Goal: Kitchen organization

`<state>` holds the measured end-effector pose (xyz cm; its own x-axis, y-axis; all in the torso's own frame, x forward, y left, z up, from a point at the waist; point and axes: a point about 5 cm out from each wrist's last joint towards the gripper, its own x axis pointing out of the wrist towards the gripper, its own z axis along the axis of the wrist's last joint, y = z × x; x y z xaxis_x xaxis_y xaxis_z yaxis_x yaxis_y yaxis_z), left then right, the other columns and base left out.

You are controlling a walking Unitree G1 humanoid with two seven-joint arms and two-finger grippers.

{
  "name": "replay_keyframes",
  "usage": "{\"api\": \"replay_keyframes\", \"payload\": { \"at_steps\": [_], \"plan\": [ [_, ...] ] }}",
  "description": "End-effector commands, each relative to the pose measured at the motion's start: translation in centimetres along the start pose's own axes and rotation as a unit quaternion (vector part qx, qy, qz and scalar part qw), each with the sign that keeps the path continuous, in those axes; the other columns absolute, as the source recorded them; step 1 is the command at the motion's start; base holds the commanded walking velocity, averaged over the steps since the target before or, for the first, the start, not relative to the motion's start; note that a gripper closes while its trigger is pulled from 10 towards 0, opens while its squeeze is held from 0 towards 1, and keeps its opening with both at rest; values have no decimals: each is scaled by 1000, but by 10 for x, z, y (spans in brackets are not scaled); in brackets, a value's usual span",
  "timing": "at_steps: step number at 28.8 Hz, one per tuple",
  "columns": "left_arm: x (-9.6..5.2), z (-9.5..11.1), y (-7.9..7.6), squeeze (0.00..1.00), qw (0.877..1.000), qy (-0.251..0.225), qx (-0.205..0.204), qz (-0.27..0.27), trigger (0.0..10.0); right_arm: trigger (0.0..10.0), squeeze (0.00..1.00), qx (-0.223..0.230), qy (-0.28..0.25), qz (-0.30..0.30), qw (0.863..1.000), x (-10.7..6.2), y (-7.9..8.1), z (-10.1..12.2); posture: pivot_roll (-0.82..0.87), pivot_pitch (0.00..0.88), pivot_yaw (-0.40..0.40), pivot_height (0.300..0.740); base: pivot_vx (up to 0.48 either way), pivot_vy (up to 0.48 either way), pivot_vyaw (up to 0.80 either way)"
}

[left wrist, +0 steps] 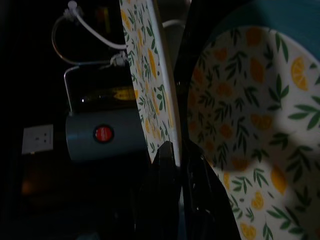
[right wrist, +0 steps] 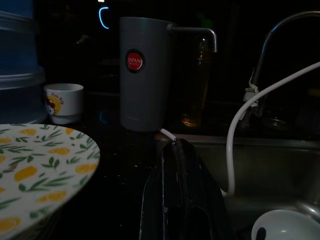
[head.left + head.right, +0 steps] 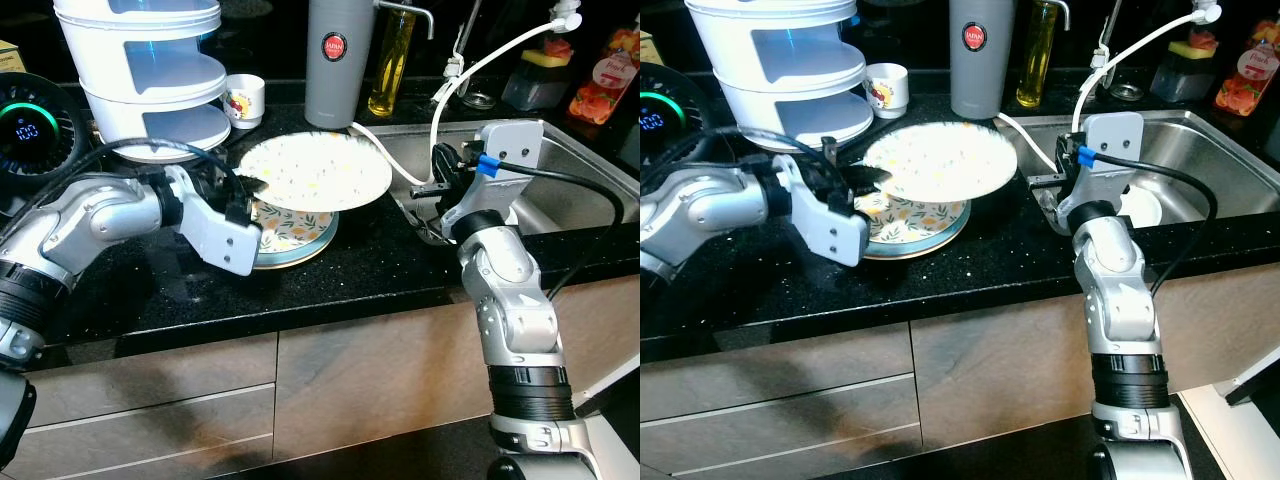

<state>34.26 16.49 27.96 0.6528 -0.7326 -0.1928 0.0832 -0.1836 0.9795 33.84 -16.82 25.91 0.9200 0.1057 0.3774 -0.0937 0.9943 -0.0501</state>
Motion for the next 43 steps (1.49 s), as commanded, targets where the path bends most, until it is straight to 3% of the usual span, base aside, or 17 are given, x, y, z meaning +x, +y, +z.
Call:
{"api": "replay_keyframes", "payload": {
  "at_steps": [1,5,17,43],
  "plan": [
    [-7,-5,3,0,1000,13,-12,10,10000,10000,0,6,-3,-13,1000,-2,-4,3,128,48,-43,740,0,0,0],
    [-7,-2,0,0,999,6,-33,15,10000,10000,0,16,-4,-18,1000,-2,-7,3,125,45,-53,740,0,0,0],
    [-3,-6,9,0,998,24,-27,42,10000,10000,0,38,4,-21,999,-1,-8,2,125,36,-49,740,0,0,0],
    [-2,-18,13,0,997,60,-25,50,10000,10000,0,41,2,-24,999,-3,-7,1,123,25,-35,740,0,-382,0]
  ]
}}
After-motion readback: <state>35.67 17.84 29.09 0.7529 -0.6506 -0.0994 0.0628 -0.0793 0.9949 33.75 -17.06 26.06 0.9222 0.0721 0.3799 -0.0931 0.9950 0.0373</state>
